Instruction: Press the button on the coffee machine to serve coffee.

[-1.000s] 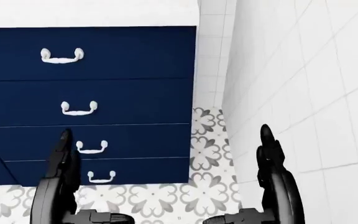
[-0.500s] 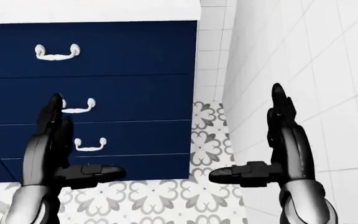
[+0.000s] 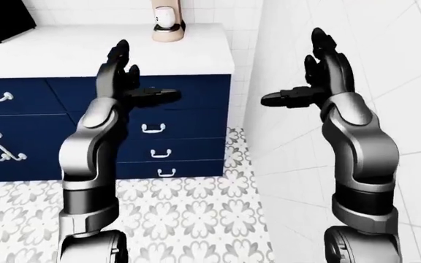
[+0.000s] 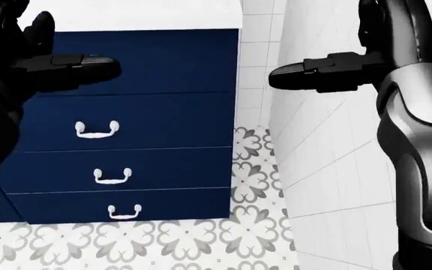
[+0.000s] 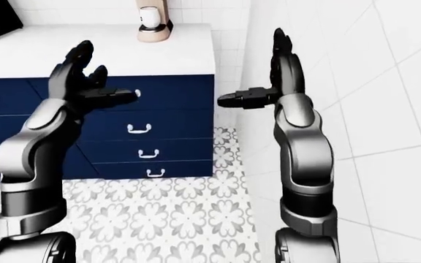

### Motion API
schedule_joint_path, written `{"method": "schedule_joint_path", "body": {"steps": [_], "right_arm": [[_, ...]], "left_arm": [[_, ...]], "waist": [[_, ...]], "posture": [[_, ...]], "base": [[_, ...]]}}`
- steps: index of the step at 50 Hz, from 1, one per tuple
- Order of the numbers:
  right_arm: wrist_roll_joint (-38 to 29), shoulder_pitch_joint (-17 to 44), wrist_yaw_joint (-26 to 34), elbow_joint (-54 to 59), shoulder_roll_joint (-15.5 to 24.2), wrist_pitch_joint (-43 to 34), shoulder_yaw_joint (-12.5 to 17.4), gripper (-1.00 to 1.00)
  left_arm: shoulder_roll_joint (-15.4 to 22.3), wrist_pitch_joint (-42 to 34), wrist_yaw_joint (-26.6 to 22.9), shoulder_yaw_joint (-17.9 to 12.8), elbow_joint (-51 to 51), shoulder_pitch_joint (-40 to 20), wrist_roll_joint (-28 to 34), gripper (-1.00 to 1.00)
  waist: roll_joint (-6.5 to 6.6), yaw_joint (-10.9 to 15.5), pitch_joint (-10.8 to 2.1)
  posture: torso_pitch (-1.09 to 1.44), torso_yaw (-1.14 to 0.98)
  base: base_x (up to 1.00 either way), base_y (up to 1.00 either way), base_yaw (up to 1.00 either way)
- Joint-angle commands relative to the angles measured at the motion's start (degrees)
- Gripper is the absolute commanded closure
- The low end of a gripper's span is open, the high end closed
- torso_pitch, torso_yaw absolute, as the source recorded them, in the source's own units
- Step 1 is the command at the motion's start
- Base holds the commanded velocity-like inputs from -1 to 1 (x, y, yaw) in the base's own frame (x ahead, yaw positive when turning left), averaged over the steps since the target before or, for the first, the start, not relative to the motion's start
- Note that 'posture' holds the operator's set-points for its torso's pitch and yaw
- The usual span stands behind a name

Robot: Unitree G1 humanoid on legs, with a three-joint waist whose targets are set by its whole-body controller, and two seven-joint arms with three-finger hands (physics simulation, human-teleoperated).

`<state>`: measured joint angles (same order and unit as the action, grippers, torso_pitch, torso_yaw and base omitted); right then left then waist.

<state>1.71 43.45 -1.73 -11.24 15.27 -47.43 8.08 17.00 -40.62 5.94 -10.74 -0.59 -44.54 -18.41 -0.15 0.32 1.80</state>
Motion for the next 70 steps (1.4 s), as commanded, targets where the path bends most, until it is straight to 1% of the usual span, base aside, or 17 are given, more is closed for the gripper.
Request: {"method": "schedule_joint_path", "body": {"steps": [1,12,27,28,33,37,40,49,52,53,56,61,63,65,66,67,70], "right_arm": [[-0.42,2.28,0.33,-2.96,0.86,-1.12,1.15,-1.00],[6.79,7.91,-2.48,-16.82,1.46,-14.38,3.35,-1.00],[8.95,7.82,-4.54,-16.38,2.56,-13.06,2.94,-1.00],[9.28,8.13,-4.70,-16.36,2.59,-13.54,3.17,-1.00],[10.19,8.30,-5.20,-16.55,2.94,-13.89,3.39,-1.00],[10.66,8.39,-5.63,-16.83,3.24,-14.32,3.49,-1.00],[10.91,8.34,-5.77,-16.64,3.40,-14.17,3.42,-1.00],[11.13,8.16,-6.06,-16.47,3.42,-13.94,2.98,-1.00],[11.09,8.08,-5.97,-16.27,3.38,-13.67,2.89,-1.00],[11.12,8.07,-6.01,-16.46,3.34,-13.86,2.91,-1.00],[11.17,8.03,-5.98,-16.55,3.34,-13.90,2.99,-1.00],[11.21,8.08,-6.02,-16.56,3.32,-13.97,2.94,-1.00],[11.19,8.04,-6.02,-16.62,3.31,-13.95,2.89,-1.00],[11.16,8.03,-5.99,-16.56,3.29,-13.91,2.83,-1.00],[11.14,8.05,-5.95,-16.45,3.28,-13.82,2.79,-1.00],[11.10,8.01,-5.90,-16.37,3.26,-13.72,2.72,-1.00],[11.05,7.95,-5.84,-16.44,3.18,-13.68,2.70,-1.00]], "left_arm": [[1.01,1.91,-0.07,-0.86,-0.29,-3.18,-0.27,-1.00],[6.00,-9.54,5.88,-4.23,-10.91,-8.62,-8.37,-1.00],[7.80,-9.64,8.55,-4.06,-11.27,-9.00,-12.61,-1.00],[7.63,-9.37,8.59,-3.98,-11.12,-8.79,-12.79,-1.00],[7.78,-9.32,8.98,-3.81,-10.98,-8.90,-13.14,-1.00],[7.87,-8.79,8.92,-3.95,-10.55,-8.69,-13.53,-1.00],[8.03,-9.03,9.23,-4.09,-10.67,-8.80,-13.97,-1.00],[8.18,-8.75,9.41,-3.85,-10.39,-8.85,-14.26,-1.00],[8.19,-9.15,9.76,-3.94,-10.81,-8.95,-14.54,-1.00],[8.21,-9.06,9.75,-3.94,-10.73,-8.93,-14.55,-1.00],[8.20,-9.25,9.92,-3.92,-11.01,-8.92,-14.73,-1.00],[8.28,-8.87,9.74,-3.89,-10.70,-8.81,-14.76,-1.00],[8.22,-8.79,9.72,-3.77,-10.71,-8.74,-14.70,-1.00],[8.21,-9.15,9.95,-3.79,-10.86,-9.02,-14.83,-1.00],[8.17,-9.49,10.20,-3.80,-11.06,-9.18,-14.95,-1.00],[8.14,-9.50,10.26,-3.77,-11.07,-9.19,-14.97,-1.00],[8.24,-8.91,9.84,-3.76,-10.63,-9.01,-14.80,-1.00]], "waist": [[0.04,-0.05,-1.27],[0.31,-0.08,-0.39],[0.48,0.00,-0.37],[0.90,-0.22,-1.62],[-1.07,-0.17,-2.07],[1.47,-0.66,-0.85],[5.84,-1.44,-2.00],[-0.18,-1.16,-0.42],[-3.98,-1.01,-1.07],[-2.03,-1.36,-0.68],[-3.07,-0.70,-1.91],[-0.26,-0.52,-0.50],[2.20,-0.84,-0.66],[7.26,-0.92,-1.82],[4.04,-0.78,-1.03],[4.82,-0.86,-0.81],[2.90,-0.73,-1.13]], "posture": [[0.00,0.00],[0.00,0.00],[0.00,0.00],[0.00,0.00],[0.00,0.00],[0.00,0.00],[0.00,0.00],[0.00,0.00],[0.00,0.00],[0.00,0.00],[0.00,0.00],[0.00,0.00],[0.00,0.00],[0.00,0.00],[0.00,0.00],[0.00,0.00],[0.00,0.00]], "base": [[0.00,0.00,0.00],[0.00,0.00,0.00],[0.00,0.00,0.00],[0.01,0.31,0.00],[0.00,0.32,0.00],[0.01,0.33,0.00],[0.01,0.33,0.00],[0.00,0.38,0.00],[0.01,0.39,0.00],[0.01,0.39,0.00],[0.01,0.39,0.00],[0.01,0.39,0.00],[0.00,0.39,0.00],[0.01,0.38,0.00],[0.01,0.39,0.00],[0.01,0.38,0.00],[0.02,0.38,0.00]]}}
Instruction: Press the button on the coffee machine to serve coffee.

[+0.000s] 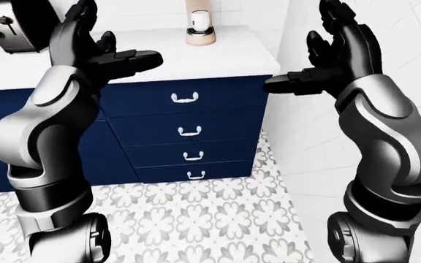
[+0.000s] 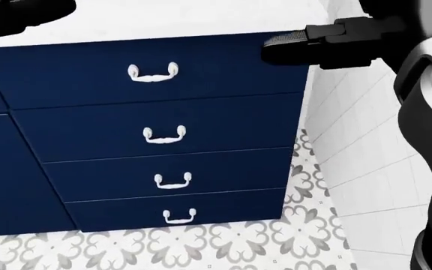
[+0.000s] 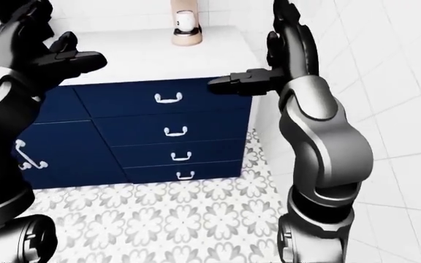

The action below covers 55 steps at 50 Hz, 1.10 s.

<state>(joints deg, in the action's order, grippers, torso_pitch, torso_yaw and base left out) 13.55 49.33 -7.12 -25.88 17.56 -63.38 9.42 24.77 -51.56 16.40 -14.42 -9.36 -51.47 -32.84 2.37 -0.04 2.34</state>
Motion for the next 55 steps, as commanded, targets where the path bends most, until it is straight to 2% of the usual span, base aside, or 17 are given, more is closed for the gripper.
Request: {"method": "schedule_joint_path", "body": {"steps": [1,8,11,18,20,22,23,25,32,36,40,45,47,49,50,52,55], "right_arm": [[-0.82,2.06,-0.42,-1.77,0.91,2.32,1.34,-1.00],[-0.78,2.05,-0.36,-2.01,0.86,2.10,1.55,-1.00],[-0.71,2.10,-0.40,-2.08,0.85,1.99,1.58,-1.00],[-0.59,2.02,-0.30,-1.67,0.98,2.41,1.65,-1.00],[-0.53,2.16,-0.33,-1.79,1.02,2.22,1.63,-1.00],[-0.51,2.14,-0.25,-1.60,1.06,2.44,1.65,-1.00],[-0.50,2.10,-0.29,-1.69,1.04,2.36,1.61,-1.00],[-0.53,2.07,-0.29,-1.85,1.02,2.27,1.45,-1.00],[-0.68,1.95,-0.04,-1.62,0.95,2.77,1.35,-1.00],[-0.76,1.99,0.01,-2.06,0.79,2.48,1.16,-1.00],[-0.89,1.97,0.08,-2.00,0.73,2.54,1.17,-1.00],[-1.00,1.95,0.13,-2.08,0.67,2.48,1.19,-1.00],[-0.99,2.04,0.12,-2.21,0.65,2.29,1.21,-1.00],[-0.98,2.02,0.15,-2.28,0.66,2.23,1.26,-1.00],[-0.99,1.99,0.18,-2.22,0.67,2.30,1.26,-1.00],[-0.99,2.06,0.19,-2.24,0.68,2.21,1.28,-1.00],[-1.00,2.10,0.16,-2.27,0.67,2.12,1.28,-1.00]], "left_arm": [[0.50,2.17,-0.72,-0.05,-1.78,-2.01,-0.31,-1.00],[0.47,1.69,-0.30,-0.18,-2.27,-2.02,-0.63,-1.00],[0.49,1.18,0.04,-0.27,-2.60,-2.22,-0.91,-1.00],[0.69,2.26,-0.56,-0.24,-1.59,-2.00,-0.69,-1.00],[0.68,1.90,-0.30,-0.27,-1.84,-2.17,-0.86,-1.00],[0.63,1.68,-0.09,-0.23,-2.11,-2.17,-0.99,-1.00],[0.65,2.36,-0.51,-0.12,-1.61,-1.90,-0.73,-1.00],[0.70,2.27,-0.54,-0.17,-1.61,-2.01,-0.75,-1.00],[0.62,1.78,-0.21,-0.22,-2.08,-2.06,-0.88,-1.00],[0.72,2.10,-0.55,-0.10,-1.91,-1.78,-0.70,-1.00],[0.68,2.32,-0.80,-0.07,-1.57,-1.85,-0.48,-1.00],[0.54,1.57,-0.29,-0.17,-2.13,-2.12,-0.66,-1.00],[0.58,1.64,-0.35,-0.19,-2.11,-2.08,-0.69,-1.00],[0.57,1.48,-0.22,-0.21,-2.23,-2.14,-0.75,-1.00],[0.56,1.48,-0.19,-0.17,-2.25,-2.11,-0.74,-1.00],[0.63,1.22,-0.07,-0.24,-2.47,-2.22,-0.87,-1.00],[0.79,1.63,-0.28,-0.33,-2.19,-2.04,-0.83,-1.00]], "waist": [[-0.14,-0.38,-1.55],[-3.14,-0.60,-0.95],[-5.74,-0.40,-1.34],[-2.92,0.00,-1.25],[-1.19,-0.38,-0.54],[2.73,-0.72,-1.32],[1.35,-0.25,-1.09],[1.88,-0.36,-0.42],[-1.96,0.33,-0.05],[-6.44,0.93,-0.74],[-5.58,0.53,-0.50],[-2.71,-0.04,-0.12],[-0.90,-0.50,-0.27],[2.68,-0.93,-1.44],[1.66,-0.47,-1.26],[2.29,-0.50,-0.17],[0.72,0.16,-0.73]], "posture": [[0.00,0.00],[0.00,0.00],[0.00,0.00],[0.00,0.00],[0.00,0.00],[0.00,0.00],[0.00,0.00],[0.00,0.00],[0.00,0.00],[0.00,0.00],[0.00,0.00],[0.00,0.00],[0.00,0.00],[0.00,0.00],[0.00,0.00],[0.00,0.00],[0.00,0.00]], "base": [[0.05,0.34,0.00],[0.05,0.31,0.00],[0.09,0.24,0.00],[0.13,0.16,0.00],[0.17,0.12,0.00],[0.20,0.12,0.00],[0.21,0.11,0.00],[0.21,0.11,0.00],[0.24,0.09,0.00],[0.31,0.07,0.00],[0.32,0.07,0.00],[0.32,0.06,0.00],[0.32,0.06,0.00],[0.31,0.07,0.00],[0.32,0.06,0.00],[0.32,0.07,0.00],[0.32,0.06,0.00]]}}
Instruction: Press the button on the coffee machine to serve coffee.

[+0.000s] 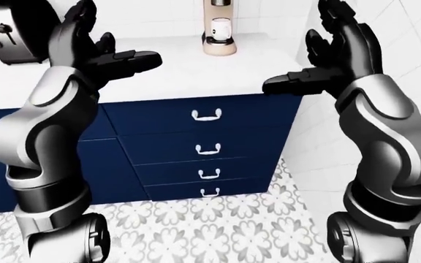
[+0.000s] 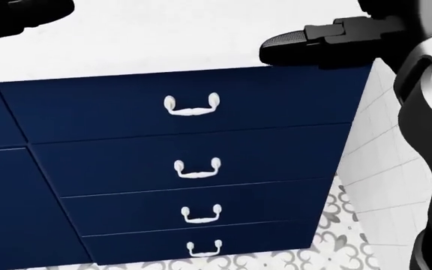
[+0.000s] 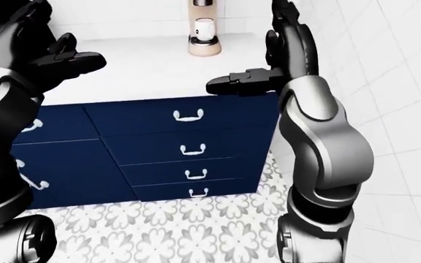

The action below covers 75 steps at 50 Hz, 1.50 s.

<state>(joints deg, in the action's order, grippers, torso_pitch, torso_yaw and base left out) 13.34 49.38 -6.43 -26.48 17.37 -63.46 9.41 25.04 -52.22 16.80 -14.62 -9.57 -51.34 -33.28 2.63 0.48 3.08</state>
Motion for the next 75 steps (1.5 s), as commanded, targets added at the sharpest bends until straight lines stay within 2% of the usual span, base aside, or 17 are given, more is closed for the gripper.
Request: {"method": "schedule_joint_path", "body": {"steps": [1,8,11,19,22,23,30,37,39,47,51,52,53,62,66,67,75], "right_arm": [[-0.80,2.06,-0.54,-1.67,0.85,2.20,1.27,-1.00],[-0.73,2.12,-0.56,-1.67,0.87,2.17,1.39,-1.00],[-0.63,2.15,-0.57,-1.69,0.93,2.14,1.49,-1.00],[-0.46,2.12,-0.71,-1.84,0.98,2.00,1.56,-1.00],[-0.43,2.10,-0.77,-2.02,1.02,1.86,1.52,-1.00],[-0.46,2.07,-0.77,-1.87,1.00,1.98,1.48,-1.00],[-0.59,2.11,-0.81,-1.65,0.93,2.14,1.24,-1.00],[-0.64,2.05,-0.66,-1.61,0.97,2.24,1.35,-1.00],[-0.65,2.05,-0.63,-1.58,0.98,2.29,1.36,-1.00],[-0.61,2.20,-0.70,-1.85,0.93,1.85,1.42,-1.00],[-0.61,2.09,-0.68,-1.88,0.95,1.92,1.43,-1.00],[-0.61,2.07,-0.69,-1.87,0.95,1.94,1.44,-1.00],[-0.65,2.05,-0.63,-1.62,0.95,2.21,1.36,-1.00],[-0.58,1.89,-0.41,-1.66,0.85,2.20,1.27,-1.00],[-0.50,1.90,-0.41,-1.80,0.80,2.20,1.40,-1.00],[-0.48,1.84,-0.42,-1.79,0.77,2.29,1.39,-1.00],[-0.22,1.91,-0.70,-1.67,0.49,2.90,1.41,-1.00]], "left_arm": [[0.50,2.12,-0.55,-0.12,-2.06,-2.30,-0.46,-1.00],[0.54,1.84,-0.36,-0.14,-2.21,-2.44,-0.64,-1.00],[0.48,1.87,-0.30,-0.12,-2.28,-2.39,-0.69,-1.00],[0.46,2.03,-0.24,-0.05,-2.22,-2.26,-0.81,-1.00],[0.57,2.31,-0.47,-0.11,-2.09,-2.05,-0.78,-1.00],[0.59,2.14,-0.35,-0.13,-2.07,-2.24,-0.83,-1.00],[0.63,2.72,-0.81,0.00,-1.51,-2.04,-0.47,-1.00],[0.52,2.37,-0.59,0.02,-1.78,-2.22,-0.52,-1.00],[0.47,2.31,-0.57,0.07,-1.79,-2.28,-0.51,-1.00],[0.41,3.15,-1.14,0.10,-1.20,-1.95,-0.02,-1.00],[0.41,2.49,-0.72,0.00,-1.71,-2.13,-0.30,-1.00],[0.42,2.43,-0.69,0.02,-1.62,-2.27,-0.30,-1.00],[0.36,2.40,-0.62,0.07,-1.69,-2.26,-0.29,-1.00],[0.46,2.17,-0.51,-0.10,-1.92,-2.19,-0.50,-1.00],[0.45,2.31,-0.54,-0.06,-1.96,-2.03,-0.49,-1.00],[0.45,2.34,-0.59,-0.02,-1.98,-1.97,-0.48,-1.00],[0.34,2.04,-0.39,0.00,-2.11,-2.18,-0.45,-1.00]], "waist": [[0.11,-0.27,-1.36],[-6.00,0.79,-2.12],[-5.78,0.36,-1.10],[-1.83,-1.08,-0.93],[3.02,-1.44,-2.54],[1.28,-0.87,-1.79],[-0.15,-0.22,-1.60],[-5.65,1.01,-2.93],[-6.01,0.70,-1.02],[-2.54,-0.83,-1.05],[3.22,-1.39,-4.24],[1.43,-0.79,-1.62],[2.31,-1.24,-0.85],[-1.56,0.04,-1.74],[-5.95,0.56,-2.91],[-4.46,0.47,-2.88],[-4.28,-0.25,0.26]], "posture": [[0.00,0.00],[0.00,0.00],[0.00,0.00],[0.00,0.00],[0.00,0.00],[0.00,0.00],[0.00,0.00],[0.00,0.00],[0.00,0.00],[0.00,0.00],[0.00,0.00],[0.00,0.00],[0.00,0.00],[0.00,0.00],[0.00,0.00],[0.00,0.00],[0.00,0.00]], "base": [[0.31,0.07,0.00],[0.32,0.07,0.00],[0.32,0.07,0.00],[0.32,0.07,0.00],[0.32,0.07,0.00],[0.33,0.06,0.00],[0.32,0.06,0.00],[0.32,0.06,0.00],[0.32,0.06,0.00],[0.31,0.06,0.00],[0.30,0.06,0.00],[0.29,0.06,0.00],[0.29,0.06,0.00],[0.27,0.01,0.00],[0.20,0.00,0.00],[0.13,0.00,0.00],[0.04,-0.01,0.00]]}}
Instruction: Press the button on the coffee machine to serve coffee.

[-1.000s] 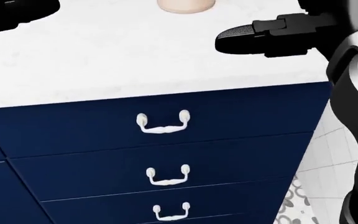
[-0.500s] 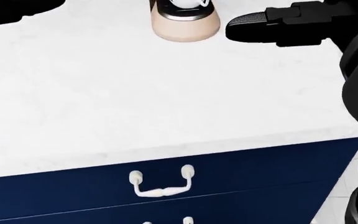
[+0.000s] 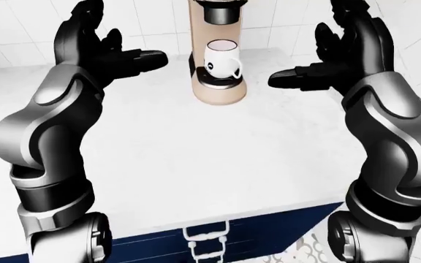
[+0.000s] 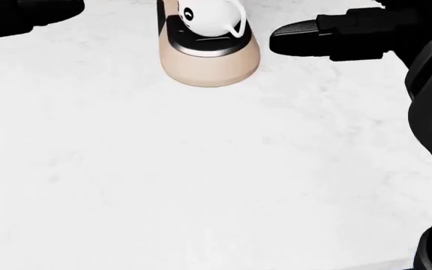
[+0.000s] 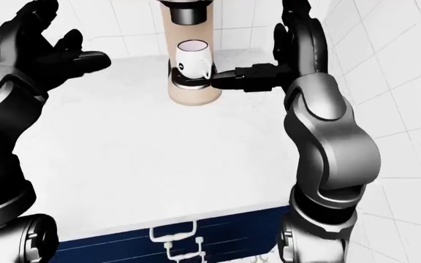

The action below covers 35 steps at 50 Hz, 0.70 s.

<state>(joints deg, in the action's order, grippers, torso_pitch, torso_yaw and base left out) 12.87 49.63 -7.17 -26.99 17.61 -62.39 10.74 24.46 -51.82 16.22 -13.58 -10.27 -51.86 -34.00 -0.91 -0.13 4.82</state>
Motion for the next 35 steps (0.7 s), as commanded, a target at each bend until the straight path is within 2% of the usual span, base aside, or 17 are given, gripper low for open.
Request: {"method": "schedule_joint_path", "body": {"steps": [1,2,4,5,6,7,8,10,11,13,14,16,17,20,22,24,35], "right_arm": [[0.33,1.67,0.01,-1.12,0.22,1.92,0.14,-1.00],[0.36,1.70,-0.06,-1.15,0.25,1.91,0.15,-1.00],[0.47,1.67,-0.26,-1.39,0.27,1.70,-0.01,-1.00],[0.43,1.48,-0.10,-1.20,0.32,2.17,-0.16,-1.00],[0.36,1.53,-0.06,-1.47,0.40,1.95,-0.36,-1.00],[0.32,1.59,-0.01,-1.61,0.44,1.80,-0.43,-1.00],[0.25,1.61,0.04,-1.57,0.45,1.79,-0.48,-1.00],[0.13,1.50,0.14,-1.36,0.30,1.82,-0.48,-1.00],[0.10,1.49,0.17,-1.30,0.25,1.87,-0.47,-1.00],[0.02,1.60,0.18,-1.21,0.22,1.91,-0.41,-1.00],[-0.02,1.56,0.20,-1.21,0.21,2.00,-0.43,-1.00],[-0.09,1.49,0.19,-1.19,0.15,2.09,-0.43,-1.00],[-0.12,1.43,0.16,-1.32,0.07,2.00,-0.51,-1.00],[-0.34,1.39,0.25,-1.25,0.00,2.00,-0.73,-1.00],[-0.36,1.45,0.30,-1.40,-0.07,1.88,-0.64,-1.00],[-0.48,1.38,0.35,-1.29,-0.10,2.00,-0.70,-1.00],[-0.63,1.54,0.39,-1.11,-0.11,1.96,-0.42,-1.00]], "left_arm": [[0.91,1.78,0.10,-1.02,-1.35,-1.59,0.30,-1.00],[0.92,1.92,0.01,-0.99,-1.27,-1.53,0.36,-1.00],[0.87,1.83,0.08,-0.95,-1.34,-1.58,0.35,-1.00],[0.87,2.03,-0.08,-0.89,-1.15,-1.54,0.46,-1.00],[0.87,1.84,0.01,-0.97,-1.27,-1.62,0.38,-1.00],[0.88,1.79,0.02,-1.02,-1.38,-1.56,0.34,-1.00],[0.87,1.58,0.17,-1.05,-1.45,-1.70,0.26,-1.00],[0.81,2.18,-0.15,-0.88,-1.06,-1.48,0.52,-1.00],[0.85,2.44,-0.34,-0.87,-0.80,-1.44,0.64,-1.00],[0.80,1.95,-0.02,-0.96,-1.12,-1.67,0.48,-1.00],[0.86,1.95,-0.07,-1.00,-1.08,-1.66,0.45,-1.00],[0.84,1.34,0.34,-1.12,-1.56,-1.84,0.16,-1.00],[0.89,1.48,0.25,-1.13,-1.50,-1.76,0.16,-1.00],[0.84,2.15,-0.07,-0.92,-0.98,-1.55,0.48,-1.00],[0.84,1.55,0.27,-1.00,-1.30,-1.85,0.27,-1.00],[0.83,2.14,-0.07,-0.93,-1.01,-1.52,0.49,-1.00],[0.76,2.10,0.85,-0.83,-1.06,-1.76,-0.19,-1.00]], "waist": [[-0.21,0.20,-1.40],[0.78,0.02,-1.63],[4.08,-0.20,-2.84],[1.91,-0.34,-3.89],[2.39,0.43,-4.99],[3.13,0.37,-3.27],[3.40,0.51,-2.43],[3.07,0.81,-2.58],[2.86,0.74,-2.01],[1.59,0.85,-2.91],[1.33,1.11,-2.17],[-2.79,0.42,-3.48],[-2.00,-0.03,-3.11],[-0.92,-0.21,-3.38],[0.44,-0.23,-3.47],[0.49,-0.31,-2.95],[0.97,0.36,-3.25]], "posture": [[0.00,0.00],[0.00,0.00],[0.00,0.00],[0.00,0.00],[0.00,0.00],[0.00,0.00],[0.00,0.00],[0.00,0.00],[0.00,0.00],[0.00,0.00],[0.00,0.00],[0.00,0.00],[0.00,0.00],[0.00,0.00],[0.00,0.00],[0.00,0.00],[0.00,0.00]], "base": [[0.00,0.00,0.00],[0.00,0.00,0.00],[0.00,0.00,0.00],[0.05,0.00,0.00],[0.36,-0.06,0.00],[0.46,-0.11,0.00],[0.48,-0.11,0.00],[0.43,-0.09,0.00],[0.20,0.00,0.00],[0.04,0.00,0.00],[0.00,0.00,0.00],[0.00,0.00,0.00],[0.00,0.00,0.00],[0.00,0.00,0.00],[0.00,0.00,0.00],[0.00,0.00,0.00],[0.00,0.00,0.00]]}}
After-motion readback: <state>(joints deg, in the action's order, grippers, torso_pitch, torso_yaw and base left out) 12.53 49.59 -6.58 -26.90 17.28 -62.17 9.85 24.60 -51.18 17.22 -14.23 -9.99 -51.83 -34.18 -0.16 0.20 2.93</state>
